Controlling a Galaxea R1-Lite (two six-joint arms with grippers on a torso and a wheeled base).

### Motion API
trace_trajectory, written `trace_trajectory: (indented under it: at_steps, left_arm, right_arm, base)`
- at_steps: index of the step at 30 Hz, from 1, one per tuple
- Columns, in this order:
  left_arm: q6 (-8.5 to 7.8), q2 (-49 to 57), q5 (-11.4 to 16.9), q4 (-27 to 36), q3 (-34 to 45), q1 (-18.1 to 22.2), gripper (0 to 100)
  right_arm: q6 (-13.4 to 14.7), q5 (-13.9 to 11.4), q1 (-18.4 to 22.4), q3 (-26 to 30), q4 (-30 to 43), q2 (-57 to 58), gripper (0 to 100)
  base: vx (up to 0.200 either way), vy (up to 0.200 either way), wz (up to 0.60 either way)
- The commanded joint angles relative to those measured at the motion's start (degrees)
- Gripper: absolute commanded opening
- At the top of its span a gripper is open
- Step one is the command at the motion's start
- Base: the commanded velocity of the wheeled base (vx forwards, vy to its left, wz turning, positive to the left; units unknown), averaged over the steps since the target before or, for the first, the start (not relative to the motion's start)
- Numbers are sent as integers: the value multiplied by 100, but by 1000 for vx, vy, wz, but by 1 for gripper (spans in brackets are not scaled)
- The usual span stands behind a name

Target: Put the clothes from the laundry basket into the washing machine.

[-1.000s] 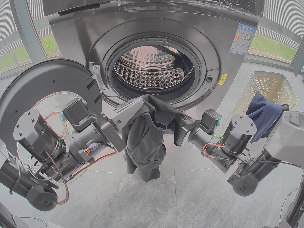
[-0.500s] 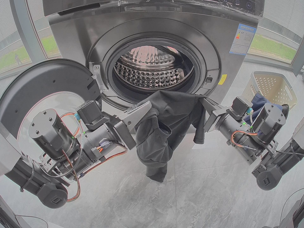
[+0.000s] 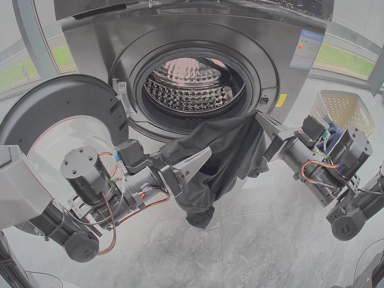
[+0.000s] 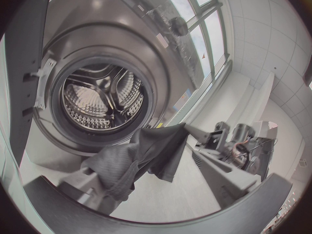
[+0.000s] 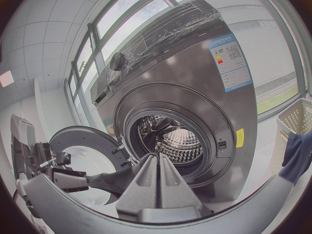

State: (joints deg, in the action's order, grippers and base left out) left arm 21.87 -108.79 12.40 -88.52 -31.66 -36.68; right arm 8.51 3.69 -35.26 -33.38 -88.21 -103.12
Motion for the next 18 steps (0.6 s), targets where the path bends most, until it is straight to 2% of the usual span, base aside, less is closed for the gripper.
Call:
trace_trajectory:
  at_steps: [1,7,12,16,18]
  left_arm:
    - [-34,-705,-27,1,-42,135,100]
    - [-113,-1153,-27,-8,-60,153,100]
    - [-297,-1329,-18,-8,2,240,100]
    - [-306,-1373,-18,-8,46,249,100]
    - [-324,-1391,-18,-8,99,311,100]
  right_arm:
    - [98,-18,-192,-11,-3,29,0]
    - [107,44,-245,-81,-3,2,0]
    - [125,79,-263,-187,6,-41,0]
    - [133,88,-254,-266,32,-50,0]
    - [160,219,-236,-283,32,-59,0]
  base:
    - [0,0,0]
    - [0,0,0]
    - [0,0,0]
    - [0,0,0]
    - [0,0,0]
